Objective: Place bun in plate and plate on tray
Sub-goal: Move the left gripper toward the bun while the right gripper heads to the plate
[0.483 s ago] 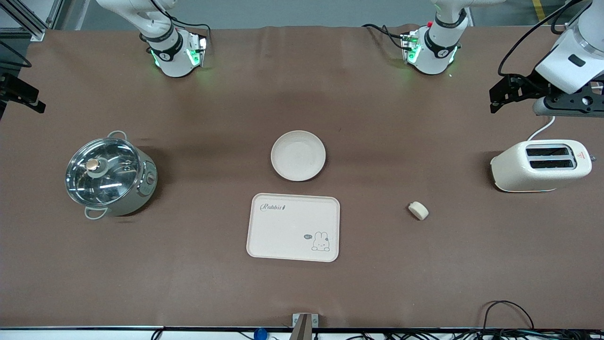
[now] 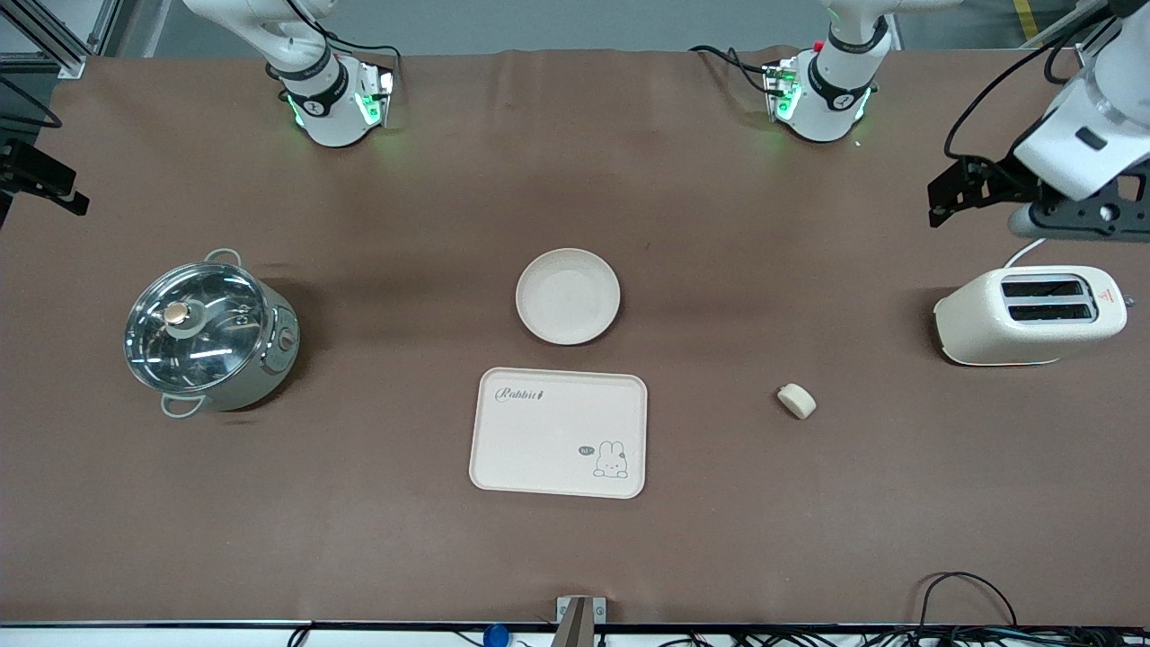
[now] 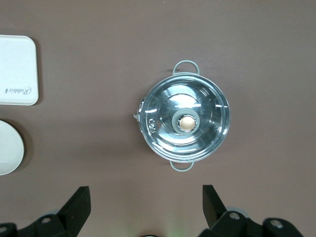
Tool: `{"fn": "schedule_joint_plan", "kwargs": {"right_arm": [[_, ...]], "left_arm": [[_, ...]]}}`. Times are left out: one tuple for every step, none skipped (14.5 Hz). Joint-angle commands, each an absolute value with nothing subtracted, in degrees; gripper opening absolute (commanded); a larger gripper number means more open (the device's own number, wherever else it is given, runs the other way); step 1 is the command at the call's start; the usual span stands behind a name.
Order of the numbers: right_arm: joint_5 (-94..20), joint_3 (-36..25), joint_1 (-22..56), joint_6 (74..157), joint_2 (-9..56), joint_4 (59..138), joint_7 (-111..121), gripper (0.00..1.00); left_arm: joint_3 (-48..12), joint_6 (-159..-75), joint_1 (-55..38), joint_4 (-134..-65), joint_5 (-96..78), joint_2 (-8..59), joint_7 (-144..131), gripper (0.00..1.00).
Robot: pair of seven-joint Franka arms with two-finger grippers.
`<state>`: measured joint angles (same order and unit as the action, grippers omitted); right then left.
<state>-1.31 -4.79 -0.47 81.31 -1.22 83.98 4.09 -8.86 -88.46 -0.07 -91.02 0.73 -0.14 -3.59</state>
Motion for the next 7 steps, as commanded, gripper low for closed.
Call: {"fn": "schedule_joint_plan", "kwargs": {"right_arm": [[-6.0, -4.7, -0.3, 81.6, -1.8, 85.9, 3.2, 1.0], [-7.0, -4.7, 0.4, 82.3, -1.6, 87.2, 3.2, 1.0], [-7.5, -4.7, 2.1, 83.7, -1.1, 87.9, 3.2, 1.0], [-7.7, -4.7, 3.7, 85.2, 0.1, 89.2, 3.1, 1.0], [-8.3, -4.7, 5.3, 88.0, 0.9, 91.2, 3.0, 1.0], [-9.4, -4.7, 7.2, 92.9, 1.7, 95.0, 3.0, 1.0], [-11.4, -4.7, 8.6, 97.9, 1.9, 99.0, 3.0, 1.0]], "left_arm": [[-8.4, -91.4, -0.4, -89.5, 1.5, 6.1, -3.9, 1.0], [-8.3, -93.2, -0.5, -89.6, 1.8, 8.0, -4.7, 1.0], [-8.3, -94.6, -0.5, -89.6, 2.9, 9.9, -6.8, 1.0], [-8.3, -96.1, -0.8, -90.2, 4.2, 11.8, -10.1, 1.0], [-8.4, -98.5, -1.0, -91.2, 5.5, 13.0, -13.4, 1.0], [-8.5, -101.7, -0.9, -92.4, 6.0, 14.5, -16.7, 1.0], [-8.5, -105.0, -0.9, -93.2, 6.0, 16.3, -20.2, 1.0]]}}
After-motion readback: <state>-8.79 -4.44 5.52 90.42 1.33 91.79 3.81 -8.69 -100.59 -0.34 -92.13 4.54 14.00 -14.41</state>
